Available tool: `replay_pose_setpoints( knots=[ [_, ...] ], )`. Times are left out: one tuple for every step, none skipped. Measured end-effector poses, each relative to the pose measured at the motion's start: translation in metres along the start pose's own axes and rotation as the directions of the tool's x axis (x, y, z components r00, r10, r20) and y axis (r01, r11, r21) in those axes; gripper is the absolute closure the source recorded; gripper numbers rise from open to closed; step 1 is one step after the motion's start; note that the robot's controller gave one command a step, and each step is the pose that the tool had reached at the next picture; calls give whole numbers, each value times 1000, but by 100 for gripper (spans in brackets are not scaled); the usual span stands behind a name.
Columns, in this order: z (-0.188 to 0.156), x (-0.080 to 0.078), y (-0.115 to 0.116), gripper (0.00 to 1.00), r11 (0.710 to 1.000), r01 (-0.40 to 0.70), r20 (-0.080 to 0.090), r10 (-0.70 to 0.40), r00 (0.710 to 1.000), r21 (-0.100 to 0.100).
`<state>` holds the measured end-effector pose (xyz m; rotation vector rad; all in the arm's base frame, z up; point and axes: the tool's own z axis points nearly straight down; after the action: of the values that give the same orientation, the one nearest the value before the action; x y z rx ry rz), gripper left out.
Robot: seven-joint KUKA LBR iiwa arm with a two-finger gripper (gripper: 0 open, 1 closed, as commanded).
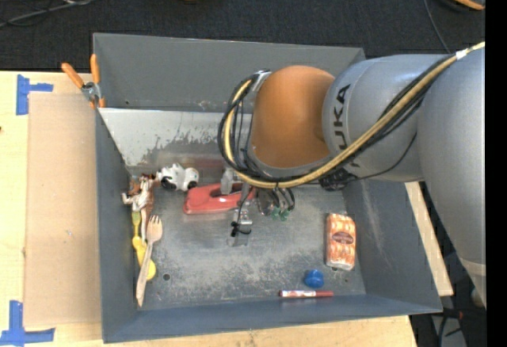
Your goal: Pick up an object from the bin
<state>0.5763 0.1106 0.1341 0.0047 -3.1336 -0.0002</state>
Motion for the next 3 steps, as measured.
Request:
replay_pose_setpoints(
  knots=[
    [-4,-2,-1,0,1000,-5,7,5,1000,-1],
    [6,-18,-3,0,996,90,9,-90,996,0],
    [20,-30,2,0,1000,-17,8,17,1000,-1]
  ],
)
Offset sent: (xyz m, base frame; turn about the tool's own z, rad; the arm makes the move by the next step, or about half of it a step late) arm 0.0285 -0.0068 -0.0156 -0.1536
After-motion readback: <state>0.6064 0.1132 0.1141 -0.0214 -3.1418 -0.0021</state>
